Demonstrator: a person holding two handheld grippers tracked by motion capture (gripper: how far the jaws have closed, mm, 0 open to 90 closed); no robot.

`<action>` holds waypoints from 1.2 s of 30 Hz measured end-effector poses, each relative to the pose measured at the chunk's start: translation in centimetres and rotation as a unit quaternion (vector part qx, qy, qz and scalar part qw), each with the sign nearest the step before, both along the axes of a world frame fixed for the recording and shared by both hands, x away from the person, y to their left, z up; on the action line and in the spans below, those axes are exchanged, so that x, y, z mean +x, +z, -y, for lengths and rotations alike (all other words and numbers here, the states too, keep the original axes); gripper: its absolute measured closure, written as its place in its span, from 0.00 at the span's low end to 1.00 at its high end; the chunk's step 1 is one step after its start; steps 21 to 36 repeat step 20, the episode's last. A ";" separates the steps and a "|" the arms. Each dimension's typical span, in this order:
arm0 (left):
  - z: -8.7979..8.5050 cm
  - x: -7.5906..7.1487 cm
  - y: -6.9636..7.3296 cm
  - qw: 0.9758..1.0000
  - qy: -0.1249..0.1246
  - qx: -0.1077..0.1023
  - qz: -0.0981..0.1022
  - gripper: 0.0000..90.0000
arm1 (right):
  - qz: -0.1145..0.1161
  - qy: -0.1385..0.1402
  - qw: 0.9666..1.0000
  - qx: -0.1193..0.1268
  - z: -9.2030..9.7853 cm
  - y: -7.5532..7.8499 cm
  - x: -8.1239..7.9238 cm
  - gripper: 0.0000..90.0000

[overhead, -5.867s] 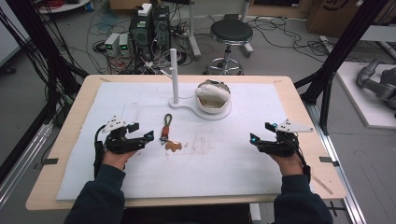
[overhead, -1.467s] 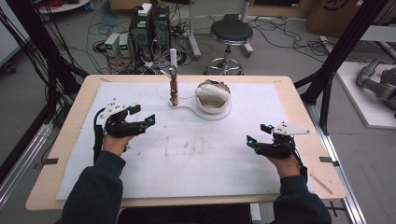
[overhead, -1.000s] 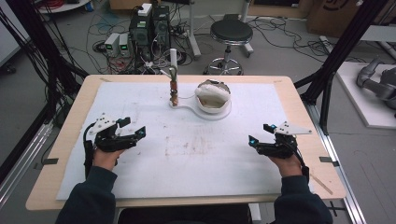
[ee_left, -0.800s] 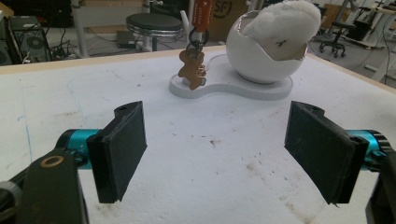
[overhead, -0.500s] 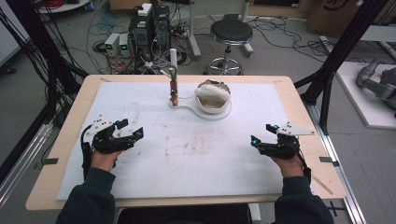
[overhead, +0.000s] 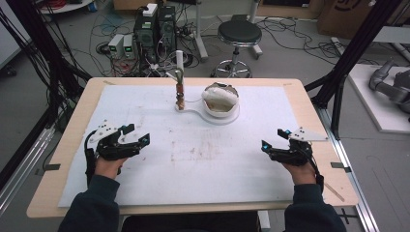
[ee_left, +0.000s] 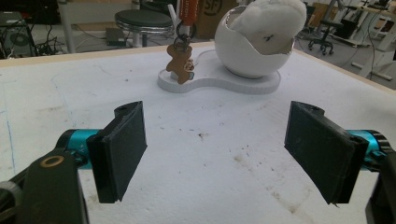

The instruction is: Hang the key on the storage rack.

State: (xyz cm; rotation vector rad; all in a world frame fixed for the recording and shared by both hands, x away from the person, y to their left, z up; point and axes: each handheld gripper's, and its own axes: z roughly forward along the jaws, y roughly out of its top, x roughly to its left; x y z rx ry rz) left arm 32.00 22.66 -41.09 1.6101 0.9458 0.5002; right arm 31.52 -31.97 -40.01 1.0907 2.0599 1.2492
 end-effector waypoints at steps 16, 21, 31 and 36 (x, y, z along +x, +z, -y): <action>-0.1 0.1 -0.1 1.000 0.004 -0.004 -0.002 0.23 | -0.001 -0.002 1.000 0.002 0.1 0.0 0.1 0.23; -0.1 0.2 -0.1 1.000 0.005 -0.004 -0.001 0.23 | -0.003 -0.003 1.000 0.003 0.2 -0.1 0.1 0.23; -0.1 0.2 -0.1 1.000 0.005 -0.004 -0.001 0.23 | -0.003 -0.003 1.000 0.003 0.2 -0.1 0.1 0.23; -0.1 0.2 -0.1 1.000 0.005 -0.004 -0.001 0.23 | -0.003 -0.003 1.000 0.003 0.2 -0.1 0.1 0.23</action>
